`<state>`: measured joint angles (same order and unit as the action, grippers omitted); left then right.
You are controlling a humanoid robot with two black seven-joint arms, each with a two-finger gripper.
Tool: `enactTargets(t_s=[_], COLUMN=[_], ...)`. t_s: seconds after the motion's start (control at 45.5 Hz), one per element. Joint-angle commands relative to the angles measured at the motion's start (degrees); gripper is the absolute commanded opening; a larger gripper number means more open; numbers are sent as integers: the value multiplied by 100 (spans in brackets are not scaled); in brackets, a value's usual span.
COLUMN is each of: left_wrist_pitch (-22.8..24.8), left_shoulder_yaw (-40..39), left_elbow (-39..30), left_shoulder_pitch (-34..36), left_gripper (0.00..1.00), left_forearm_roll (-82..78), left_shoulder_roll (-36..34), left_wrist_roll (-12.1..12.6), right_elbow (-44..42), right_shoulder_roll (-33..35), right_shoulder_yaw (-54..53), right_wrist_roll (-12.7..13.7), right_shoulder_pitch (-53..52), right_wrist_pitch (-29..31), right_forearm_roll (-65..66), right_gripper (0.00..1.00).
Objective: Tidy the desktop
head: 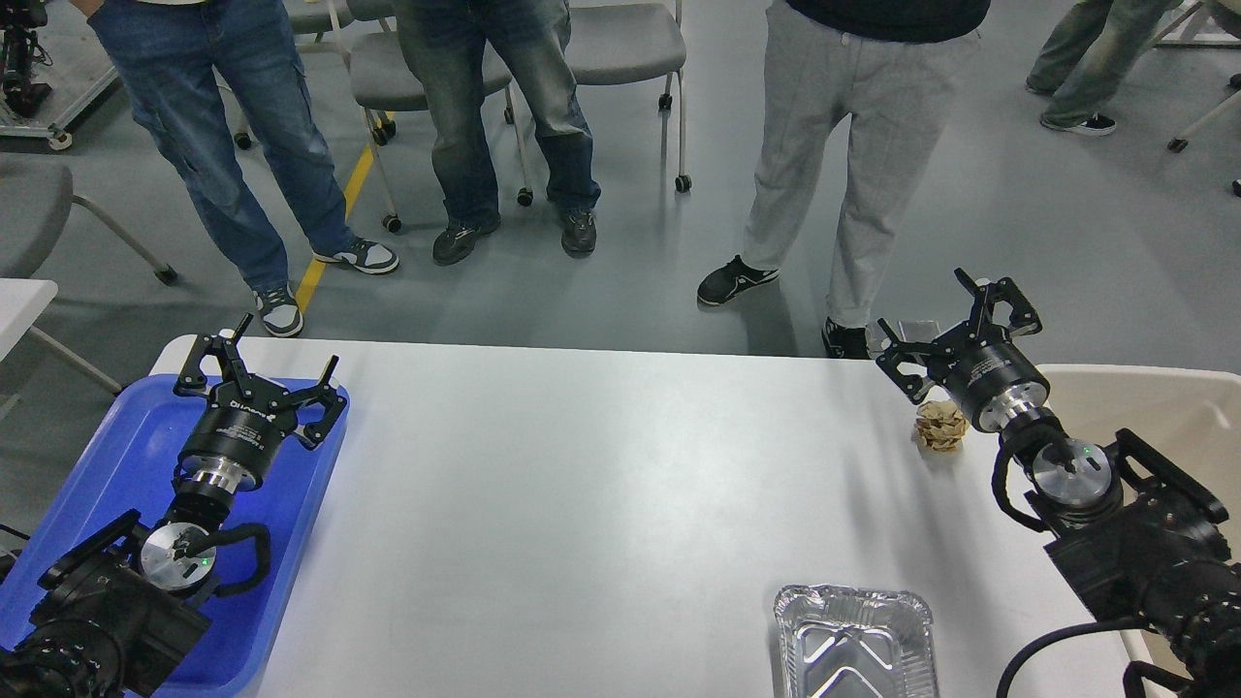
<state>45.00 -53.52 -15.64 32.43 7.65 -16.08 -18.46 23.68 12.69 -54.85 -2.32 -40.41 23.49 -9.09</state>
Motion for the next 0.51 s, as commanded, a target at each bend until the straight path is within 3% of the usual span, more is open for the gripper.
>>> enactTargets(t_s=[0.0, 0.484], left_wrist_pitch=[0, 0], left_shoulder_yaw=[0, 0], left_elbow=[0, 0], left_shoulder_pitch=[0, 0], left_gripper=[100, 100], left_forearm_roll=[0, -9], left_shoulder_roll=[0, 0], left_wrist_roll=[0, 0], right_elbow=[-65, -118], right_shoulder_roll=[6, 67], right_shoulder_yaw=[115, 62], right_wrist_roll=[-102, -155], right_shoulder_pitch=[-46, -37], right_wrist_pitch=[60, 42], right_forearm_roll=[22, -13], right_gripper=[100, 100])
